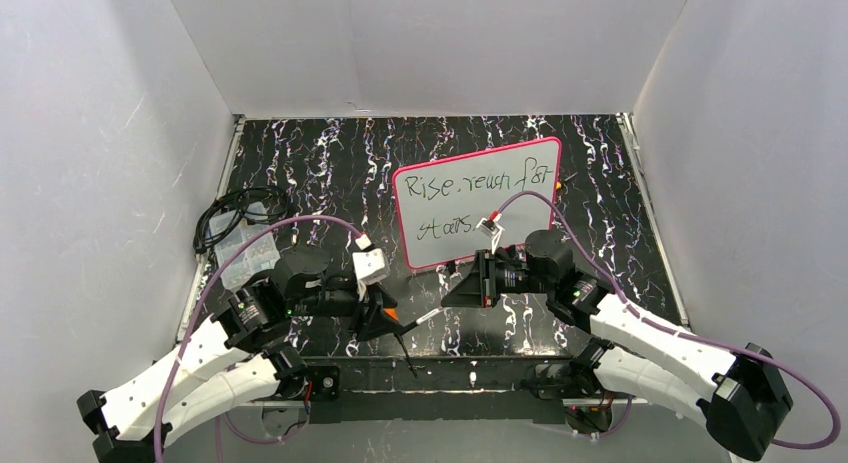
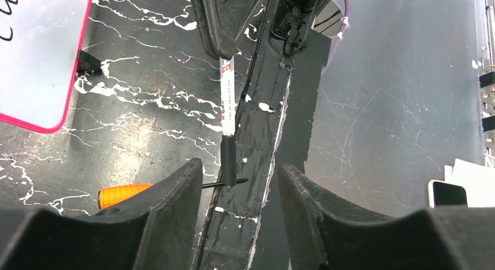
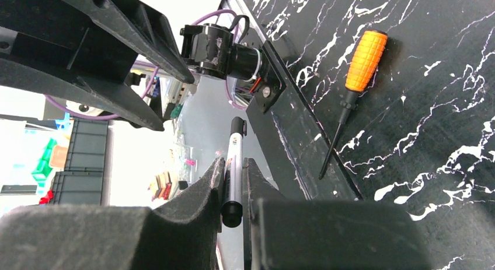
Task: Write a sentence on the whiteboard
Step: Close the whiteboard marker.
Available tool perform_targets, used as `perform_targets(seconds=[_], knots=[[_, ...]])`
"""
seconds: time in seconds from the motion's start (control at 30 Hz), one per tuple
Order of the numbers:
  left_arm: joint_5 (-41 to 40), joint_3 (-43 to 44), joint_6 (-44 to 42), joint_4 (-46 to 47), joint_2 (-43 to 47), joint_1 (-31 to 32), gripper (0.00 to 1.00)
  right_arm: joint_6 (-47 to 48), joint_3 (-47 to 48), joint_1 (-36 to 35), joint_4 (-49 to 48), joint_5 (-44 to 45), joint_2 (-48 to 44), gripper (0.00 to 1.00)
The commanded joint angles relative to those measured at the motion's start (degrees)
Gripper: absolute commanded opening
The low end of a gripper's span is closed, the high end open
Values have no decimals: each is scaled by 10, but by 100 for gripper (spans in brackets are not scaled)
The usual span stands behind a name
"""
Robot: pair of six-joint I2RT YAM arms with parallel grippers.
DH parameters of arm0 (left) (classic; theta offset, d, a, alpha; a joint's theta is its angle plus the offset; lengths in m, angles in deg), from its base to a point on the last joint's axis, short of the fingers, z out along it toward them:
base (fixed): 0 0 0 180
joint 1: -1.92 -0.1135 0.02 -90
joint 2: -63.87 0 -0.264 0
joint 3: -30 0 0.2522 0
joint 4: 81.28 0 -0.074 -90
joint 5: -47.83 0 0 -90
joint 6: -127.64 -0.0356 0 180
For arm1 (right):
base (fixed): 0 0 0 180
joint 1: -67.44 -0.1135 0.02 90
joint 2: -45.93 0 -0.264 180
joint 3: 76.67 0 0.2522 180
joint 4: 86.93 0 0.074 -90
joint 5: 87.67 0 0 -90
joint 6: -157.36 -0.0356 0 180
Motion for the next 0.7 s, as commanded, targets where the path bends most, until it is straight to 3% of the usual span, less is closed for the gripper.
perform_targets(seconds=[0.0, 0.33, 0.67], knots=[[0, 19, 5, -10, -2, 3, 52, -14, -1, 6, -55, -18, -9, 1], [18, 13, 28, -39, -60, 3, 63, -26, 13, 9, -71, -31, -23, 1], [50, 17, 21, -31, -107, 3, 59, -17, 30, 9, -56, -38, -22, 1]])
